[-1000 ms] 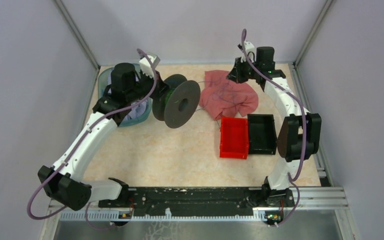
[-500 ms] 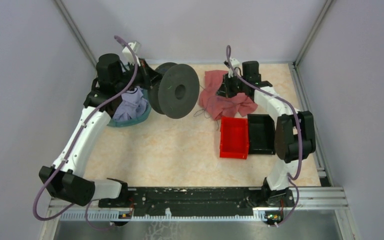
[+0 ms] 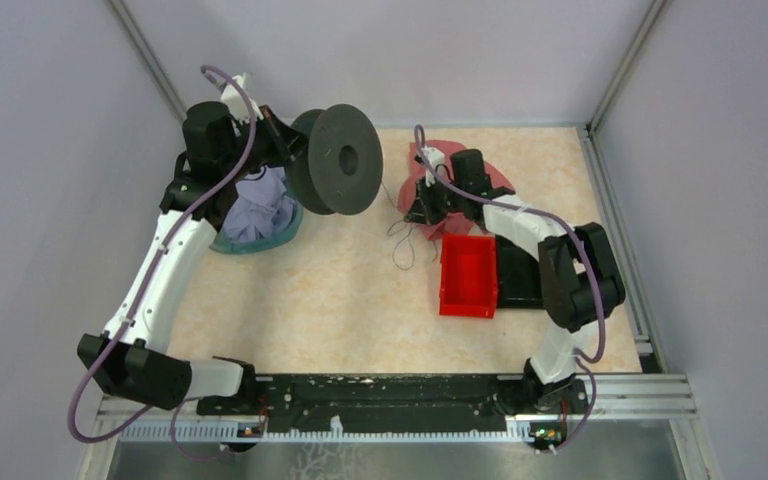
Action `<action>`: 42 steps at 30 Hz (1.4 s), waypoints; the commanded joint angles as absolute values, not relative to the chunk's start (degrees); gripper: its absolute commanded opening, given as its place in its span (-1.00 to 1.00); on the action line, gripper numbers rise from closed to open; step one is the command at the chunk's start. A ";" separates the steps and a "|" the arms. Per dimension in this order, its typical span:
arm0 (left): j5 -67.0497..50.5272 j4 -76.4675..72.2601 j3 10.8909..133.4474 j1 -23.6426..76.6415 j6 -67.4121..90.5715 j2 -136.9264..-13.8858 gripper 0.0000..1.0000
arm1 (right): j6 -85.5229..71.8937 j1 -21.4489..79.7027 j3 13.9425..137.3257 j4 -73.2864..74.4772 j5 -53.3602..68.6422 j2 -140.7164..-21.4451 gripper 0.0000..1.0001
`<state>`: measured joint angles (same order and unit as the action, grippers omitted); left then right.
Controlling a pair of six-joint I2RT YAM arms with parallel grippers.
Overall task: Wrap the cables
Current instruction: Wrap the cable around the cable reel.
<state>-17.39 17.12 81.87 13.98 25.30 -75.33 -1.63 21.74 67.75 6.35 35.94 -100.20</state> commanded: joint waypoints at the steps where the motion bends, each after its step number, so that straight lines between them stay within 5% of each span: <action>1: -8.89 15.85 84.81 13.80 30.01 -75.60 -1.00 | -1.57 24.86 66.05 0.17 37.39 -95.49 -1.00; 10: 0.26 15.81 84.45 13.93 30.40 -76.79 -1.00 | 2.89 32.15 65.29 1.68 41.84 -93.10 -1.00; 28: 22.74 10.19 79.30 22.94 15.59 -78.06 -1.00 | 2.69 37.97 88.03 17.81 48.18 -94.01 -1.00; 42: 29.00 2.80 73.72 29.47 0.98 -77.19 -1.00 | 4.63 37.90 102.97 27.50 33.70 -94.23 -1.00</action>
<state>26.35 9.04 74.87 28.77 7.03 -78.56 3.86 37.71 97.56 26.28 38.30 -96.31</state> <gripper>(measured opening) 0.036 0.008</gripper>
